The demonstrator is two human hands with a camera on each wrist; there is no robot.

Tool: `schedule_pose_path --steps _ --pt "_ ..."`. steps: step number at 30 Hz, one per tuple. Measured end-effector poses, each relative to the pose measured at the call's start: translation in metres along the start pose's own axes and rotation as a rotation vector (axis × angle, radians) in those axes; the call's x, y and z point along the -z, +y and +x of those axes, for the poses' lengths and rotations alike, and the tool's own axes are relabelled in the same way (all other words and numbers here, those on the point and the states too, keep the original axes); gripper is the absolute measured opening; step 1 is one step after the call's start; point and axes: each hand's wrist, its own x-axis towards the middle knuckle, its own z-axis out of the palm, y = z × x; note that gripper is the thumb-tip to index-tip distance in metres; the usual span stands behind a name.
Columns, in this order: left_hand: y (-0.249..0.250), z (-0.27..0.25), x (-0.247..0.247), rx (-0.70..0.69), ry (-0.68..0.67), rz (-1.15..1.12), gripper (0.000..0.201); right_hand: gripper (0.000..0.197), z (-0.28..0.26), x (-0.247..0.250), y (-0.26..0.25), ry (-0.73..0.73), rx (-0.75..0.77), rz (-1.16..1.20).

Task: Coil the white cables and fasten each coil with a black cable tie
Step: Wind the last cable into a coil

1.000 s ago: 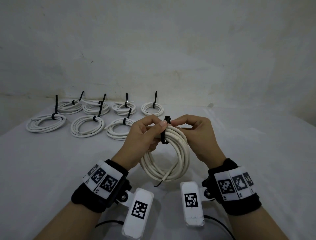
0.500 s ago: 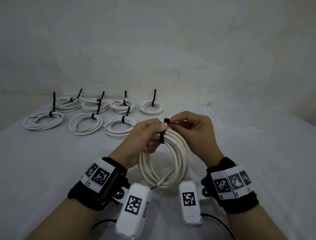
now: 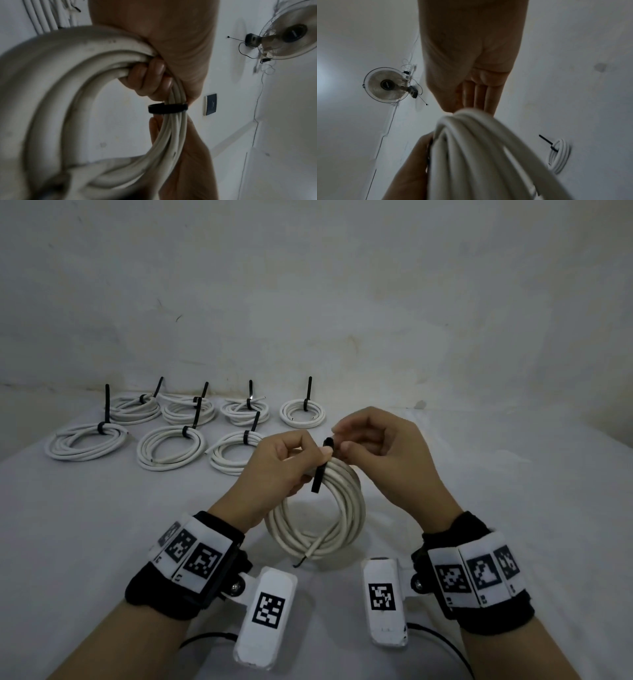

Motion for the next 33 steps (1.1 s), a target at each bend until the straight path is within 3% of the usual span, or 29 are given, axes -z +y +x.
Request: schedule_pose_path --steps 3,12,17,22,28,33 --pt "0.0 -0.002 -0.001 -0.019 -0.009 0.084 0.032 0.002 -0.001 -0.001 -0.002 0.009 -0.006 -0.037" --pt "-0.006 -0.002 -0.007 -0.018 0.016 0.099 0.032 0.012 0.002 -0.006 0.007 0.054 0.063 -0.362" --pt "-0.007 -0.004 -0.013 -0.003 -0.011 0.11 0.026 0.019 0.004 0.006 0.002 0.236 0.024 -0.243" --pt "-0.006 -0.003 -0.009 -0.063 0.07 0.08 0.017 0.005 0.003 0.002 0.002 0.045 -0.1 -0.185" --pt "-0.01 -0.002 -0.008 -0.072 0.062 0.134 0.011 0.004 0.0 -0.005 0.005 0.07 -0.053 -0.132" --pt "-0.01 -0.002 -0.013 -0.005 0.04 0.089 0.013 0.013 0.001 -0.002 0.005 0.245 0.059 -0.242"
